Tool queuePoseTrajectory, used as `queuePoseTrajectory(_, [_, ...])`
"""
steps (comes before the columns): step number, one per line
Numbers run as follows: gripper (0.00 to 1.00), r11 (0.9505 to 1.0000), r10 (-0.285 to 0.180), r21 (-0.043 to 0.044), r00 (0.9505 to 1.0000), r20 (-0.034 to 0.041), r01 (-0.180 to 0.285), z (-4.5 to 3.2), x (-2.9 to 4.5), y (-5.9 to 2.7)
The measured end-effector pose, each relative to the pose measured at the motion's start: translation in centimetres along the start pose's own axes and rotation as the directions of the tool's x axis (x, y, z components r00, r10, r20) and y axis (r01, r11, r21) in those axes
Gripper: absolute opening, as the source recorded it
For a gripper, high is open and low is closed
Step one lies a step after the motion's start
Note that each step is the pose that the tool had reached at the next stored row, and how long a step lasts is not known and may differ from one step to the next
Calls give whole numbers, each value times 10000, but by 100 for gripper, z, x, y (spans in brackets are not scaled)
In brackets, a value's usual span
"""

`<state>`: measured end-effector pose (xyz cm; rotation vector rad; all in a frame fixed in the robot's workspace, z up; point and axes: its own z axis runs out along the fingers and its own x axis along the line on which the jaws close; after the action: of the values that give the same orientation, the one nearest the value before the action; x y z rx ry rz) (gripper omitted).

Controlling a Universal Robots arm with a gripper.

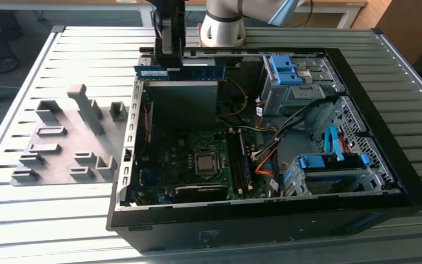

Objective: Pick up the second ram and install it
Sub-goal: 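Pick up the second ram and move it above second insertion slot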

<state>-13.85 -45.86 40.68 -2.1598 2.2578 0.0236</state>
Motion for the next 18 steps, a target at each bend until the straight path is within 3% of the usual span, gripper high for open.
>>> queuePoseTrajectory(18, [15,10000,0,0,10000,0,0,0,-3,-76])
